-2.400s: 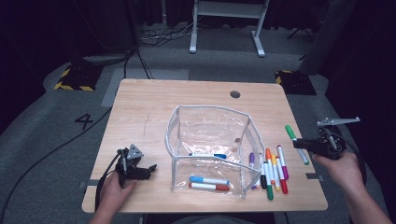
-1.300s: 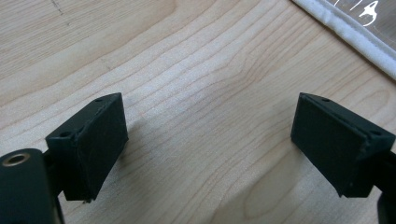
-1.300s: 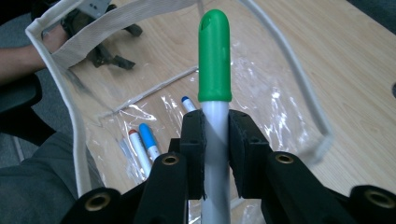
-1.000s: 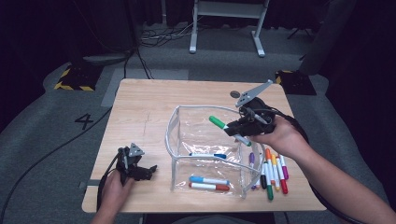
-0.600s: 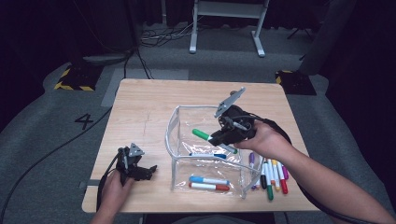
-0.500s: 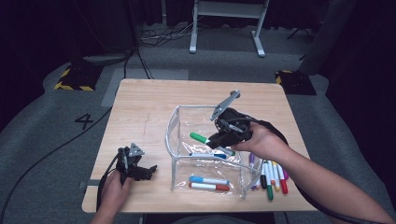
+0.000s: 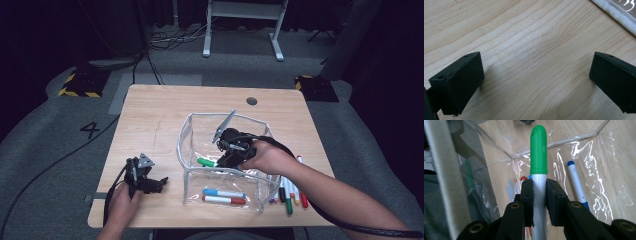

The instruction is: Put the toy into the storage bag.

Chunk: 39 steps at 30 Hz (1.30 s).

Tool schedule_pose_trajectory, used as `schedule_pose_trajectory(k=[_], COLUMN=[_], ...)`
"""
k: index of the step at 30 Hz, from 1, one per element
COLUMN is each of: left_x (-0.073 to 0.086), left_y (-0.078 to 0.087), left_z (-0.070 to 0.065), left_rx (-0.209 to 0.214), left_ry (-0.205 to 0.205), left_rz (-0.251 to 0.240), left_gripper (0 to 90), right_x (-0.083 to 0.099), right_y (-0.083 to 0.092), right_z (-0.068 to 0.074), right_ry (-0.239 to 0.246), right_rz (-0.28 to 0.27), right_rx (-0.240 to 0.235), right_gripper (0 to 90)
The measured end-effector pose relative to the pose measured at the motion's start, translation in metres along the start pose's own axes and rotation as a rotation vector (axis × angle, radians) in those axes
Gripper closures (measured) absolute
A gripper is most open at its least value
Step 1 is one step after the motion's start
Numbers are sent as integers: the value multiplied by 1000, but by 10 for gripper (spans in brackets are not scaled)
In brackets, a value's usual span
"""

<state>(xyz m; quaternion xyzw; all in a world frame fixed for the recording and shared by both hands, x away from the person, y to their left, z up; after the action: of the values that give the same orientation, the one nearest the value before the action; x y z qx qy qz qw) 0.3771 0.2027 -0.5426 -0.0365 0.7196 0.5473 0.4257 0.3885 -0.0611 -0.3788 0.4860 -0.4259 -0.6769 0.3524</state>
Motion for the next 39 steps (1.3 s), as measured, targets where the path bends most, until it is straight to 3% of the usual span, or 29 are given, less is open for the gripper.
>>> schedule_pose_trajectory(k=[13, 23, 32, 39], left_x=[0, 0, 0, 0], left_y=[0, 0, 0, 0], left_z=[0, 0, 0, 0], left_rx=[0, 0, 0, 0], left_ry=[0, 0, 0, 0], left_rz=[0, 0, 0, 0], left_gripper=[0, 0, 0, 0], right_x=[3, 6, 13, 15], right_y=[-30, -51, -68, -75], right_z=[-4, -5, -8, -8], right_ry=[9, 63, 41, 51], right_rz=[106, 180, 285, 320], right_rx=[-29, -49, -64, -71], right_gripper=[766, 766, 766, 766])
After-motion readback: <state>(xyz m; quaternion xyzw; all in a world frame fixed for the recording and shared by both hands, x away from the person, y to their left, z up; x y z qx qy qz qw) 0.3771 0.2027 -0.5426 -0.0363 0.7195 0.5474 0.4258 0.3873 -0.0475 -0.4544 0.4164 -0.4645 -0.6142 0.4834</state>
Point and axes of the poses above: each handheld gripper's, and its own axes: y roughly backward along the jaws, x roughly out of its underside, z roughly to its left, the point moved 5 cm from there along -y, roughly forward along the jaws, and after that the axes turned 1 degree about y, right-handed, at the moved point
